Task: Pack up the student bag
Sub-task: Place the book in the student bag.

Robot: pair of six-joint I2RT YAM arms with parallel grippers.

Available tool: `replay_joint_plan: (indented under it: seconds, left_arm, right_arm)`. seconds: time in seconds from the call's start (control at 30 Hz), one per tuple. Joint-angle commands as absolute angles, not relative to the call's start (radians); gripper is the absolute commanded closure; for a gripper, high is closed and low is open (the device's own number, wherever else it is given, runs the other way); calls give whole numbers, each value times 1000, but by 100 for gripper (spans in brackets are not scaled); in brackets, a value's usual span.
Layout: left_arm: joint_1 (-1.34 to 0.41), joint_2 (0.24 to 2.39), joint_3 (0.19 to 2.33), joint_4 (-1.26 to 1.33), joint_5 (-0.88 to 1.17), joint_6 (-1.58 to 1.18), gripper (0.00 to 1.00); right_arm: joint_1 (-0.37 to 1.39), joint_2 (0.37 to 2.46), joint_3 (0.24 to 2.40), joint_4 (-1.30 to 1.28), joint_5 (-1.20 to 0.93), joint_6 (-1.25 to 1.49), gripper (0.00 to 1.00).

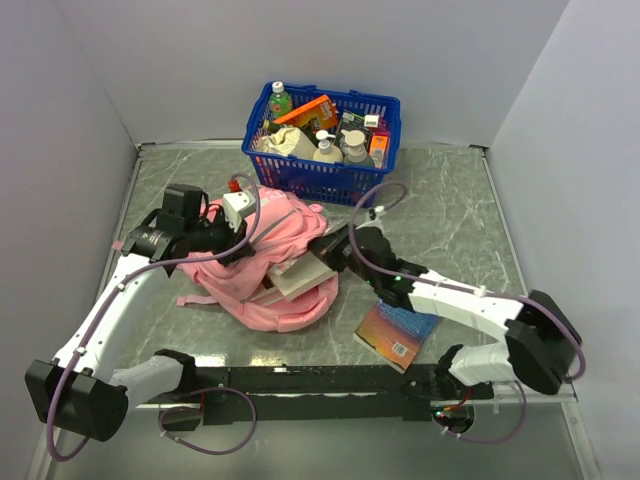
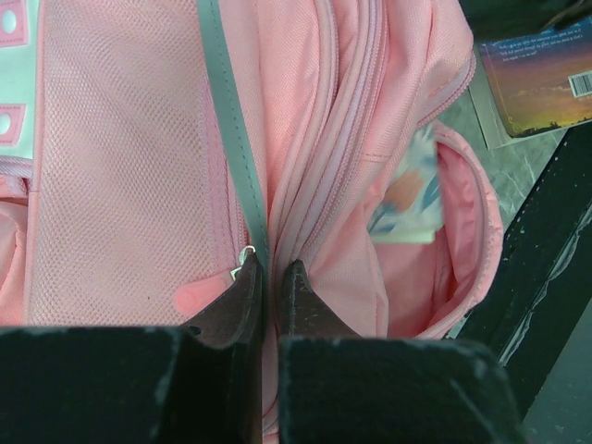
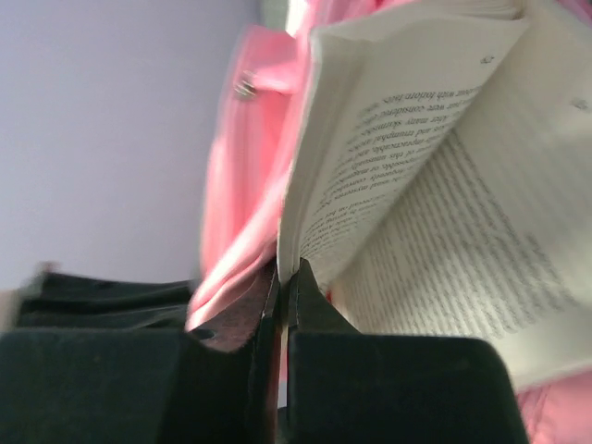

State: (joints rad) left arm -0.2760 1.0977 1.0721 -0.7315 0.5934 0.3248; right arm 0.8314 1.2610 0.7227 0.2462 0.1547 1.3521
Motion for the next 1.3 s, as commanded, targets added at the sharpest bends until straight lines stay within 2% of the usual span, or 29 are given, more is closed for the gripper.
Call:
replay_joint_plan:
  seconds: [0.0,0.07,0.1,0.13,0.2,0.23,0.27,0.33,0.4,0.5,0.57,0.6,0.63,0.67,0.7,0.8,0.87,0.9,0.97,1.0,1.03,1.1,1.27]
  left_arm:
    - [-270,1095,1141,-600,618,357,99]
    - [-270,1101,1137,-595,618,353,99]
    - [-270,1103,1134,-592,621,351,99]
    - [-270,1111,1134,-589,623,351,99]
    - [-270,1117,1137,-586,620,347,99]
    - [-270,1120,1138,-580,618,347,99]
    - [-270,1121,1137,-578,615,345,99]
    - [-270,1126,1140,-577,609,350,99]
    - [-270,1131,1143,-575,598,354,99]
    - [-270,1135,1149,-578,595,356,99]
    - [-270,1135,1149,-578,591,354,99]
    - [-270,1132,1149,-577,592,356,99]
    - [-270,1132,1150,-577,592,354,99]
    - [-270,1134,1152,-581,589,353,99]
    - [-270,1135,1160,-584,588,353,99]
    - [-270,1141,1177,-598,588,357,99]
    - [-270,1140,1170,-600,588,357,99]
    - [-270,1138,1164,-597,589,357,99]
    - [-270,1138,1149,-589,589,359,99]
    - [-270,1138,1146,-588,591,357,99]
    - [-270,1137,1143,-586,592,357,99]
    - [-270,1140,1143,-589,592,362,99]
    - [-270,1138,1138,-591,603,373,99]
  right_arm:
    - [909,1345,865,353,67,1287,100]
    - [934,1371,902,283,5,1255,100]
    - [939,1387,913,241,-53,1237,95]
    - [940,1387,914,214,-92,1226,76]
    - [942,1344,897,140,-103,1203,63]
    - [942,1321,869,127,-116,1195,45]
    - [940,1299,859,112,-117,1183,36]
    - [939,1237,853,23,-120,1144,29]
    - [936,1178,853,-79,-115,1108,27]
    - [910,1099,844,-196,-106,1063,32]
    - [896,1050,839,-263,-54,1016,46]
    - [876,1037,838,-332,-28,1005,70]
    - [862,1029,833,-357,-3,993,82]
    - [847,1020,825,-368,29,977,91]
    - [812,1022,807,-361,26,954,96]
    - [807,1061,840,-441,128,923,94]
    - [801,1095,880,-685,240,1019,92]
    - [784,1104,905,-760,294,1053,85]
    - [695,1121,894,-876,259,1078,73]
    - [666,1120,856,-887,202,1072,60]
    - [648,1109,836,-900,186,1072,57]
    - [614,1086,789,-960,169,1107,52]
    - [611,971,729,-1120,222,1245,52]
